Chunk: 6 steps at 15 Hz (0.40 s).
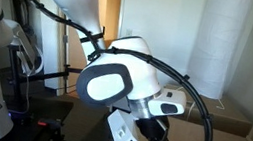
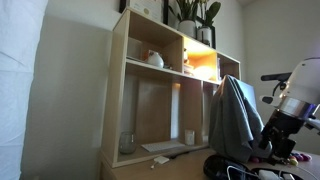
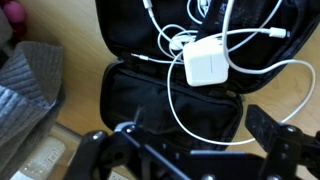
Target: Put the charger head in the black bag
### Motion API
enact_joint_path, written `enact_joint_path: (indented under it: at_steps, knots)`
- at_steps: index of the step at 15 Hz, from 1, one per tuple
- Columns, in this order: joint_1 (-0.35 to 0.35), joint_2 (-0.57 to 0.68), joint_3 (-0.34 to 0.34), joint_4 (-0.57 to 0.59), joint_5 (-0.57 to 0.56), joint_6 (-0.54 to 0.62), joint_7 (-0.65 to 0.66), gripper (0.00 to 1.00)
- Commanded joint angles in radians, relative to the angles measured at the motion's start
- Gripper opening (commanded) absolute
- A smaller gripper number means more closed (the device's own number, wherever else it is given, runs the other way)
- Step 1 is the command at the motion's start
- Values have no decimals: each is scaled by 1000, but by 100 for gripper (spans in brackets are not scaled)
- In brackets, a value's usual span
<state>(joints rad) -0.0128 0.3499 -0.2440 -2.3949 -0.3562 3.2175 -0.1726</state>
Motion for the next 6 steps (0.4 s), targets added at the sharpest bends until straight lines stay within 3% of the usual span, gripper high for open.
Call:
enact_joint_path:
  at_steps: [1, 6]
  knots:
    - [5, -8, -5, -9, -1, 0, 0, 100]
    - [11, -15, -9, -14, -1, 0, 0, 100]
